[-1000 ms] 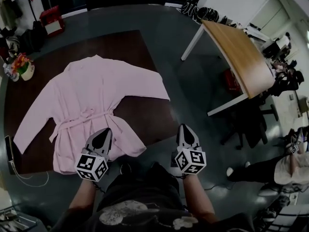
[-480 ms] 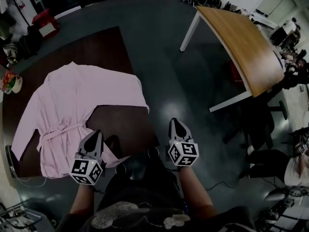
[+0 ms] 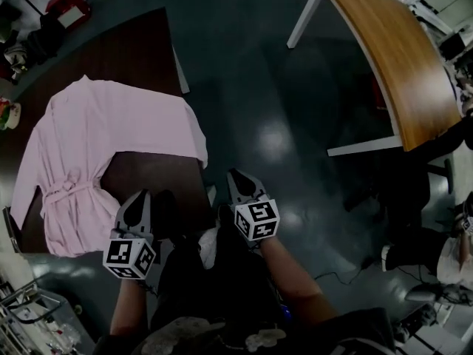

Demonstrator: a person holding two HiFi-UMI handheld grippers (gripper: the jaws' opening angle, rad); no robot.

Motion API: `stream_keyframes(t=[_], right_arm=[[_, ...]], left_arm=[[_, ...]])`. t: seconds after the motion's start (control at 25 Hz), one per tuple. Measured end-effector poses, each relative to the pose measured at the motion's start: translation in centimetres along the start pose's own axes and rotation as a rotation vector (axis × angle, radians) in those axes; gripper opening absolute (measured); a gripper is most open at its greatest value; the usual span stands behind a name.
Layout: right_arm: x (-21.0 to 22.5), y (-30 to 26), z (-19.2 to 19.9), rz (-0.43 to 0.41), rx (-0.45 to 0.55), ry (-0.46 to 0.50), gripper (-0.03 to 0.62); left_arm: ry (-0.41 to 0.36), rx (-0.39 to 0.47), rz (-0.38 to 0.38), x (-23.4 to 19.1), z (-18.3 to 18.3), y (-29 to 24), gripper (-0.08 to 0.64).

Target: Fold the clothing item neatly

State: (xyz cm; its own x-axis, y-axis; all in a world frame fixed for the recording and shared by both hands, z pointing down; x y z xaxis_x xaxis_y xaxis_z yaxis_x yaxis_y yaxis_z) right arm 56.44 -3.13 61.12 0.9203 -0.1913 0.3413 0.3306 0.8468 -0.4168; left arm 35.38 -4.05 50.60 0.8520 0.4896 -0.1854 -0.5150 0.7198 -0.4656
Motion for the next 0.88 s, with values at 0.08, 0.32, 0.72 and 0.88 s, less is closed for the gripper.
stream_keyframes(t=[0.08, 0.32, 0.72, 0.88], right_arm=[[-0.8, -1.5, 1.3, -0.070, -0.040, 0.018, 0.002], [-2.7, -5.7, 4.2, -0.213, -0.137, 0.093, 0.098], [-3.1, -9.2, 5.7, -0.206, -0.200, 0.177, 0.140], [-2.8, -9.3, 5.8, -0.169, -0.211, 0.159, 0.135]], left_arm=[[0.004, -0.009, -0.011, 0.6, 0.3, -0.9, 0.009], [0.017, -0.027, -0.033, 1.1, 0.8, -2.0, 0.009], [0.089, -0.010, -0.082, 0.0, 1.5, -0.9, 0.010], [0.090, -0.015, -0.101, -0.6, 1.8, 0.2, 0.009]])
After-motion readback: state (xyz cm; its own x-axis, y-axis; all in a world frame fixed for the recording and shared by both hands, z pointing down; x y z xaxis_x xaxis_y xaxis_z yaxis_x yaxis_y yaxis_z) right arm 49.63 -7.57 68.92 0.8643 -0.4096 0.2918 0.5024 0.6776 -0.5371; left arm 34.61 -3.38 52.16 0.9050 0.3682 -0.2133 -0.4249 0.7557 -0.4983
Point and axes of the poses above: the fingertips, and each gripper's own axes: y backward along the fingers, x to its right, z out of its underside, the point moved 1 cm from there along y, backward along the fingers, and after that the axes turned 1 degree about x, right-handed, at the moved point
